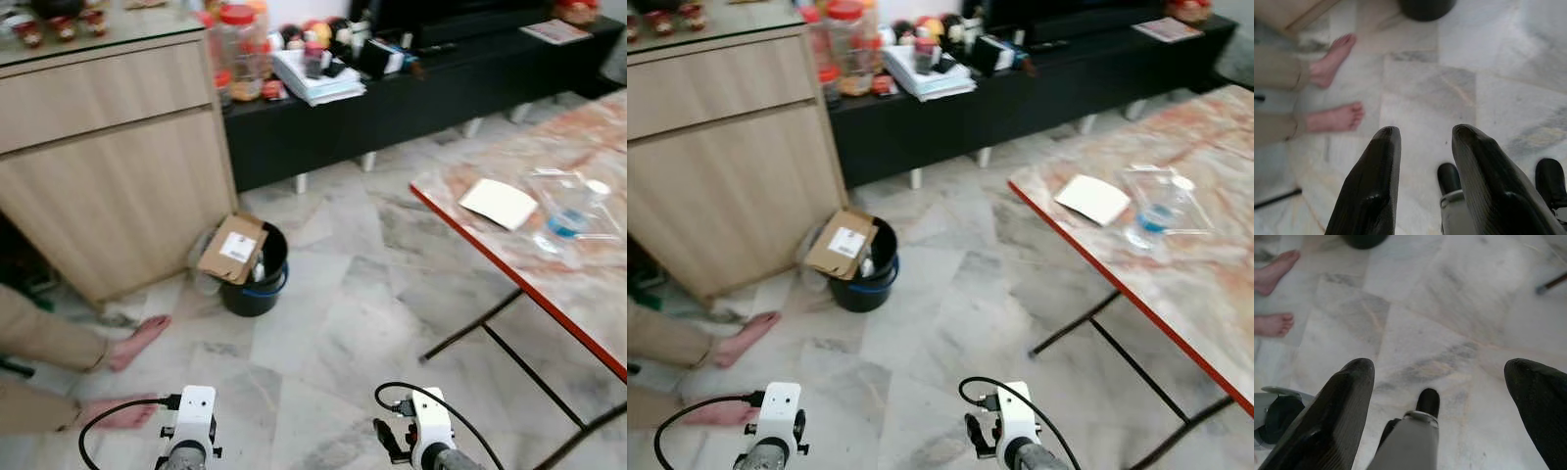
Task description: Picking trash to rubbish bin
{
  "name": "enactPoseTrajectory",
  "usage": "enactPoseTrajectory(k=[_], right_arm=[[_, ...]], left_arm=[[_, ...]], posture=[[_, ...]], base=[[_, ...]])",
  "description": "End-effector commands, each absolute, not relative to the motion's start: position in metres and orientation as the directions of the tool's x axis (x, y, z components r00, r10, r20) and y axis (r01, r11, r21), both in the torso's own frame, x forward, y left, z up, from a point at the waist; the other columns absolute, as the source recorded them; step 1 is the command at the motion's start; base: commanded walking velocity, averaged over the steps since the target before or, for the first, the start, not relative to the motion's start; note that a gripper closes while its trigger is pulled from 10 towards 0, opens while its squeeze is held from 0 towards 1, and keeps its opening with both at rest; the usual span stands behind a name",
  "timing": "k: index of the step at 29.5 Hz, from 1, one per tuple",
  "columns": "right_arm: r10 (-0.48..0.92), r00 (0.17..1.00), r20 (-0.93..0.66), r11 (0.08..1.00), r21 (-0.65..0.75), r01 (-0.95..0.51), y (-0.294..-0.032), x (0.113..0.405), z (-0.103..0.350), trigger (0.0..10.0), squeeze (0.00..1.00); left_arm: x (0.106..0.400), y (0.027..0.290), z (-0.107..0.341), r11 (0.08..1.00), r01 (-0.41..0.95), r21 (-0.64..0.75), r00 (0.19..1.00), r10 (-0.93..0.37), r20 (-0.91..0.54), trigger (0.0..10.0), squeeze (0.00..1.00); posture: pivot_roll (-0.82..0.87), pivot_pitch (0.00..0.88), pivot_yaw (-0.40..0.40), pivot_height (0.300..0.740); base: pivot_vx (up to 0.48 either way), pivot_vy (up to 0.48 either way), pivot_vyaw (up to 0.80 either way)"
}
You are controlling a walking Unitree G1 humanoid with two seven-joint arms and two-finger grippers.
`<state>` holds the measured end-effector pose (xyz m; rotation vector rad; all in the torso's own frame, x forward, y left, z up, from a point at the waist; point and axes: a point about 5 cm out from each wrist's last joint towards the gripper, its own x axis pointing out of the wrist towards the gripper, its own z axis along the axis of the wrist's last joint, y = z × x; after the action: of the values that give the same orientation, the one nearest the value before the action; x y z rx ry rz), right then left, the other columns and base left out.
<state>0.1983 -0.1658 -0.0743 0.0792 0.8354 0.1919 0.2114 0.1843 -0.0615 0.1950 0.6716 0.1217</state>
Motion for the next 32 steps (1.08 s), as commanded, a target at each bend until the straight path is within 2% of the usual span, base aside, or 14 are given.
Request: enactPoseTrajectory(k=[1, 4, 32], right_arm=[[0.183, 0.650, -0.738, 0.983, 0.148, -0.109, -0.168, 0.194, -0.076, 10.0, 0.00], [0.182, 0.650, -0.738, 0.983, 0.148, -0.107, -0.168, 0.194, -0.077, 10.0, 0.00], [0.186, 0.653, -0.734, 0.982, 0.158, -0.102, -0.165, 0.194, -0.077, 10.0, 0.00]], left_arm=[[0.209, 0.185, -0.063, 0.976, -0.052, 0.211, 0.767, 0.174, -0.617, 10.0, 0.00], [0.209, 0.186, -0.063, 0.976, -0.050, 0.211, 0.769, 0.172, -0.615, 10.0, 0.00], [0.220, 0.180, -0.057, 0.973, 0.003, 0.230, 0.798, 0.136, -0.587, 10.0, 0.00]], posture=[[0.02, 0.112, -0.052, 0.740], [0.02, 0.111, -0.049, 0.740], [0.02, 0.113, -0.038, 0.740]], base=[[0.000, 0.379, -0.80], [0.000, 0.412, -0.80], [0.000, 0.000, -0.80]])
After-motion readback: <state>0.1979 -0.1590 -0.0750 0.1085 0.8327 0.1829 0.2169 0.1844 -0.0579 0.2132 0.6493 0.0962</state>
